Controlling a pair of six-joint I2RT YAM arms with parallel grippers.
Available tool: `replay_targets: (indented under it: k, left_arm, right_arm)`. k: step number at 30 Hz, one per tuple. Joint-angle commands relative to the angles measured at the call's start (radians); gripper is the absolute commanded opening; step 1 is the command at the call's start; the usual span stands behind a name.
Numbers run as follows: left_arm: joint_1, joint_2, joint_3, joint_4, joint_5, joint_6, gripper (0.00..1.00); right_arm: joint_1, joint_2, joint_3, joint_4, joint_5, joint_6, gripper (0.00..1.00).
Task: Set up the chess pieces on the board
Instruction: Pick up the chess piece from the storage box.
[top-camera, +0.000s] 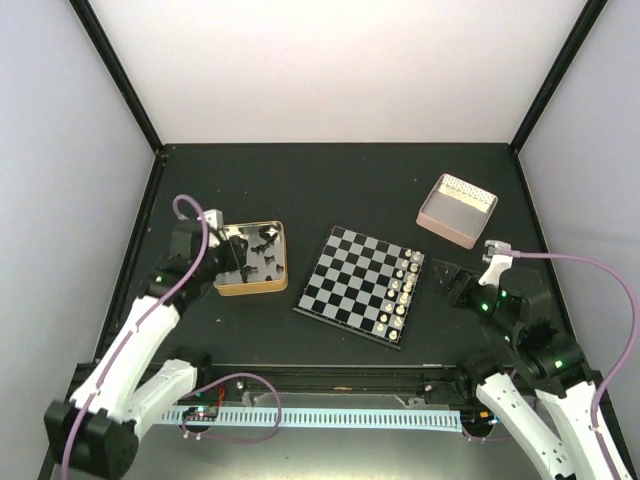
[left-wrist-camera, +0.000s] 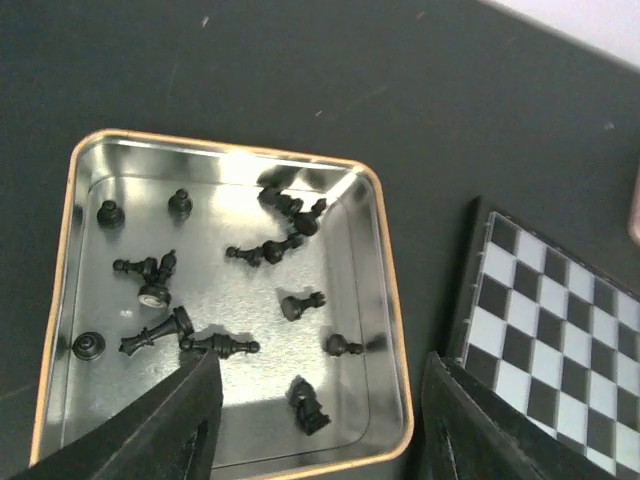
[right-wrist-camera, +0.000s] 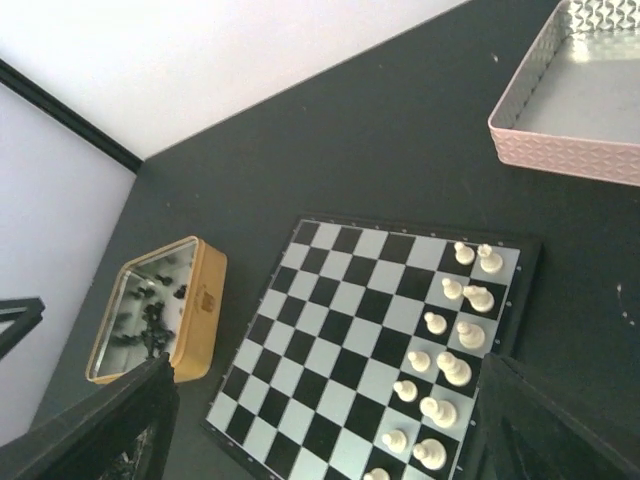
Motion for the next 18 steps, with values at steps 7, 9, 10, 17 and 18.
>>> replay_targets:
  k: [7, 9, 10, 17, 18]
  left_arm:
    - [0.01, 0.399, 0.175, -0.059, -0.15, 0.0, 0.39]
    - [0.024, 0.46, 0.199, -0.056, -0.159, 0.012, 0.36]
    - [0.032, 0.49, 0.215, -0.056, -0.155, 0.019, 0.35]
    - [0.068, 0.702, 0.316, 0.012, -0.132, 0.009, 0.26]
    - [0.069, 0.732, 0.327, 0.023, -0.128, 0.006, 0.26]
  right_arm:
    - [0.0, 0.041, -0.114, 0.1, 0.011, 0.115, 0.64]
    - [0.0, 0.065, -0.129, 0.124, 0.012, 0.124, 0.61]
    - [0.001, 0.082, -0.137, 0.136, 0.021, 0.13, 0.6]
    - [0.001, 0.171, -0.176, 0.215, 0.099, 0.126, 0.5]
    - [0.001, 0.184, -0.18, 0.226, 0.111, 0.121, 0.49]
